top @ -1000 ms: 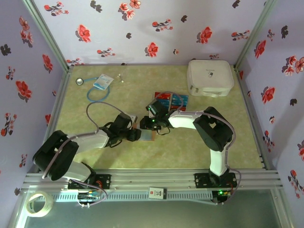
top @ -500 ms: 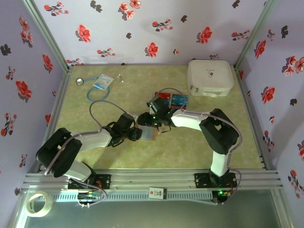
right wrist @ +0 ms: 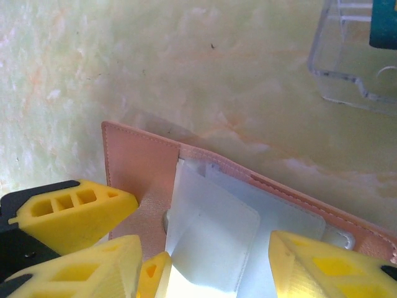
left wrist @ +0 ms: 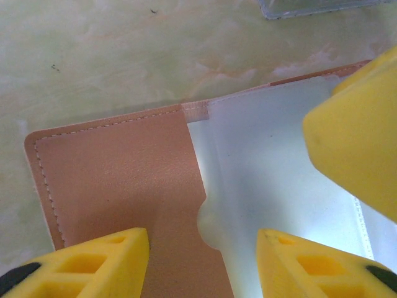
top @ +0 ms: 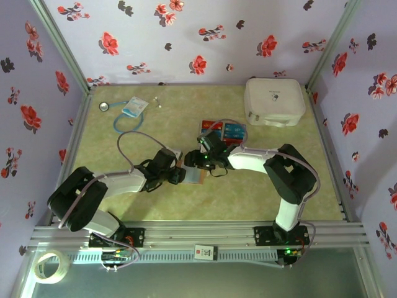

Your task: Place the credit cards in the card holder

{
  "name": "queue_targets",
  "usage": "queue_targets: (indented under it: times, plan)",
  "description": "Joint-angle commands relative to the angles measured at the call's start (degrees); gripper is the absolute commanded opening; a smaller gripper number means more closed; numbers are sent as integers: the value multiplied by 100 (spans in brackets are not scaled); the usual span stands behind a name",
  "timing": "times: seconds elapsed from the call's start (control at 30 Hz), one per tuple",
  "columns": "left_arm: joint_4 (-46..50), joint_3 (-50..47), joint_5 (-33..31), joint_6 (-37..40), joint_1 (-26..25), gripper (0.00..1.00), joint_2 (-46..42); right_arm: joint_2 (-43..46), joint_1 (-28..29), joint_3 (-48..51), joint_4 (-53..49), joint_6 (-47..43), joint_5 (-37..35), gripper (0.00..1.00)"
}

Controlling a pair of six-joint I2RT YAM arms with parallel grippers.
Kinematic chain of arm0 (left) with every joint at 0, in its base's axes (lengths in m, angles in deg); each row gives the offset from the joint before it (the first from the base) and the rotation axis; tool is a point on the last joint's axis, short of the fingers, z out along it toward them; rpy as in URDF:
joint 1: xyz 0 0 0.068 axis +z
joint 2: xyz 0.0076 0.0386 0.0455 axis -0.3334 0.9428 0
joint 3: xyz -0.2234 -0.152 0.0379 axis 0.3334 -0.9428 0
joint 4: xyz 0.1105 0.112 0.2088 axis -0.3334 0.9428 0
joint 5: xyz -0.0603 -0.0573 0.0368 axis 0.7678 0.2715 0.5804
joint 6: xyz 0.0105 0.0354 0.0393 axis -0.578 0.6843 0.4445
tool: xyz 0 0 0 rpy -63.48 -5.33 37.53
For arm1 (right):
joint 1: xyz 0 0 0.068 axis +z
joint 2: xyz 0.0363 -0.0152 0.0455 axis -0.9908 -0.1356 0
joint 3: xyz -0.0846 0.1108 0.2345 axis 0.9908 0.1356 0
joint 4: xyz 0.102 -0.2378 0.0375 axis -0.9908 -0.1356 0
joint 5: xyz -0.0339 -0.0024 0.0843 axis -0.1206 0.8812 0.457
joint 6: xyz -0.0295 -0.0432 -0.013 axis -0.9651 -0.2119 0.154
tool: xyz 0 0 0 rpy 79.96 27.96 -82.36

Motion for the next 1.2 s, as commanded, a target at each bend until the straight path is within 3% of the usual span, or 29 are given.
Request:
queue_targets:
  times: [0.0,0.23,0.4,0.57,0.63,0.83,1.17]
  plan:
    - [444,-103,-5,50,-55,50,216,-94,17,0,246,143,74,56]
    - [423,-101,-29,8,-55,51,52,-209,34,-121,485,342,369,54]
    - [503,-68,-39,-38,4,59,-380,-161,42,-123,722,592,526,54]
    - [530,-228,-35,-250,334,84,-1459,-52,101,-185,757,773,563,54]
    - [557,-308,-20,-373,544,99,-1935,-51,144,-245,764,851,567,55]
    - [802,-408,132,-641,1028,100,-2722,-281,296,-637,675,978,540,56]
    - [967,-470,140,-733,1147,100,-2970,-1254,449,-1513,454,1031,576,56]
